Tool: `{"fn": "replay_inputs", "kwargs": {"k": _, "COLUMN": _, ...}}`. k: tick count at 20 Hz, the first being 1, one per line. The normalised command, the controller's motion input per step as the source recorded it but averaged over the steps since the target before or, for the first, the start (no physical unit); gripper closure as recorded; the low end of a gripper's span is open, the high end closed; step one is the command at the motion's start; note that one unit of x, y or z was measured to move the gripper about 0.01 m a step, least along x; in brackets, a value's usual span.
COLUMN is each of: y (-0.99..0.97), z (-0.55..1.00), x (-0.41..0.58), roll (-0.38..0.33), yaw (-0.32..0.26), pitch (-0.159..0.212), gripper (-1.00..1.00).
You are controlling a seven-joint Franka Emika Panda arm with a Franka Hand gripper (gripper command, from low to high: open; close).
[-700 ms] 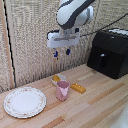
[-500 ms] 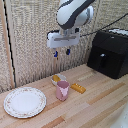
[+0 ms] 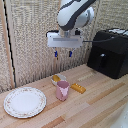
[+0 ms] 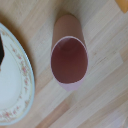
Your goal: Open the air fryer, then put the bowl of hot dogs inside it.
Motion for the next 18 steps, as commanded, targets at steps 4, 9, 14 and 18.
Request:
{"fn": "replay_inputs", "kwargs": {"k": 4, "y": -0.1, "z": 0.0, "x": 0.061, "roll": -0.219, "yaw": -0.297, "pitch": 0.0, "gripper": -1.0}}
{"fn": "replay_inputs", "kwargs": {"k": 9, "y": -0.12, "z": 0.0, "x": 0.075, "roll": -0.319, "yaw": -0.228, "pitch": 0.001, "gripper": -1.0}}
{"fn": "replay_inputs", "kwargs": {"k": 14, "y": -0.15, "z": -0.11, "x": 0.044, "roll": -0.375, "yaw": -0.162, "pitch": 0.0, "gripper": -1.0}}
{"fn": "replay_inputs", "kwargs": {"k": 18, "y": -0.16, "z": -0.15, "x": 0.003, "roll": -0.375, "yaw": -0.145, "pitch": 0.0, "gripper": -1.0}}
